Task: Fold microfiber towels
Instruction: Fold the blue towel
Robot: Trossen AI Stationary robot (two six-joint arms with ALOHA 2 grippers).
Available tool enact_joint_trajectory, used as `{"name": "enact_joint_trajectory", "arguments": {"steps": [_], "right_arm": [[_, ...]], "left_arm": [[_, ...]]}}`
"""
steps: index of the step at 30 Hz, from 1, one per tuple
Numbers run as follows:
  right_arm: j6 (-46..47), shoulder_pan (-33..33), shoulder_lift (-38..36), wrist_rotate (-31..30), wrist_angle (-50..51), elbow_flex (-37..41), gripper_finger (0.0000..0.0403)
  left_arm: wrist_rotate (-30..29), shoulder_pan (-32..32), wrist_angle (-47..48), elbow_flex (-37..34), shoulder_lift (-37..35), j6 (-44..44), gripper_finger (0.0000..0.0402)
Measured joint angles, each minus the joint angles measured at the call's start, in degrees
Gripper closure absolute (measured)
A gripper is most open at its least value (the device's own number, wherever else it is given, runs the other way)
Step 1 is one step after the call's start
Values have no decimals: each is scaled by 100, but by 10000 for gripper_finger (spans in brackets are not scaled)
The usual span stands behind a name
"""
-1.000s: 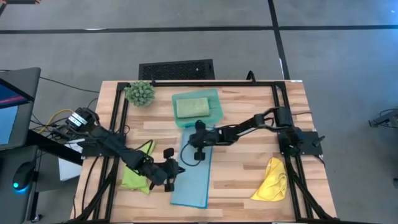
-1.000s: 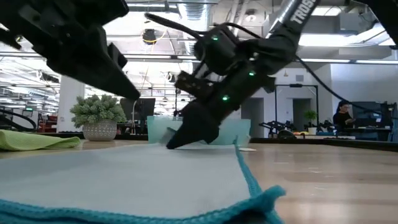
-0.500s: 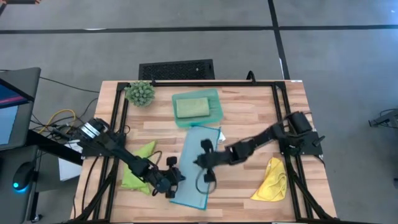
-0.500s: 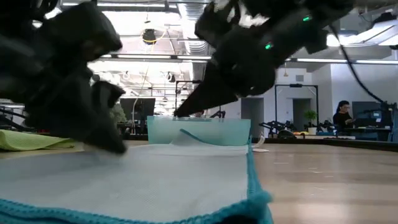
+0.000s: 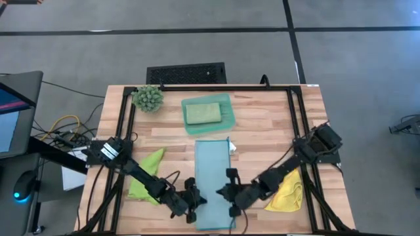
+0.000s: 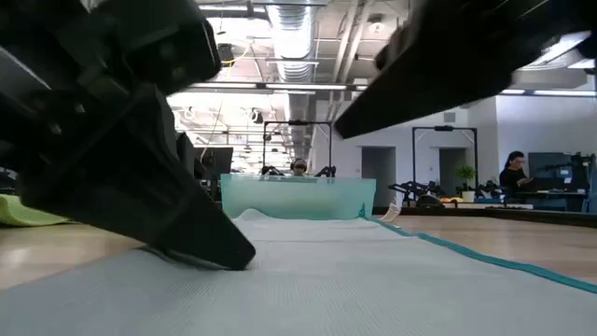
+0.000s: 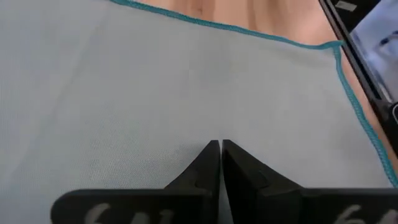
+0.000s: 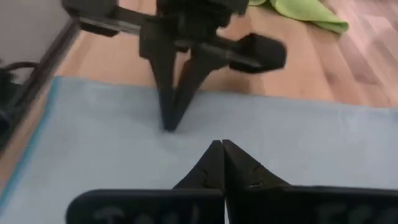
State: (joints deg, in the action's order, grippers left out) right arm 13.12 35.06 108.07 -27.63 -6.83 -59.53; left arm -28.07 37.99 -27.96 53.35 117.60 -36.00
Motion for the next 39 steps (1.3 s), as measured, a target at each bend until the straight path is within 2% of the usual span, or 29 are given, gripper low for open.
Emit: {"name": "enact_joint_trajectory", "arguments": {"steps": [3,5,7,9,13,18,20,26,30,36,39], "right_arm": [[237,327,2,-230,69,2,386],[389,511,2,-248,59,2,385],[507,694,2,-231,62,2,385],[533,866,2,-227,-39,2,383],[539,1132,76,-135,-490,-4,367],[501,1374,586,406,-1250,-62,310],[350,1425,788,509,-1171,-114,285],[-192,1457,1130,689,-1168,-369,233],[-203,1387,1130,821,-1146,-374,233],[-522,1322,1333,988,-1214,-380,254],[-396,1295,1377,984,-1126,-383,266]], "left_arm": [[-647,133,126,286,-6,230,391],[-1305,233,247,450,-9,386,391],[-1666,302,367,582,-9,429,391],[-1690,330,487,651,-11,428,391],[-1300,419,469,831,-11,869,391],[-1436,755,441,1208,-14,1613,391],[-1626,836,441,1338,-15,1801,391],[-1751,900,468,1411,-17,1764,391],[-1772,900,476,1413,69,1624,391],[-1812,902,326,1419,223,1409,391],[-1851,912,302,1414,260,1340,391]]}}
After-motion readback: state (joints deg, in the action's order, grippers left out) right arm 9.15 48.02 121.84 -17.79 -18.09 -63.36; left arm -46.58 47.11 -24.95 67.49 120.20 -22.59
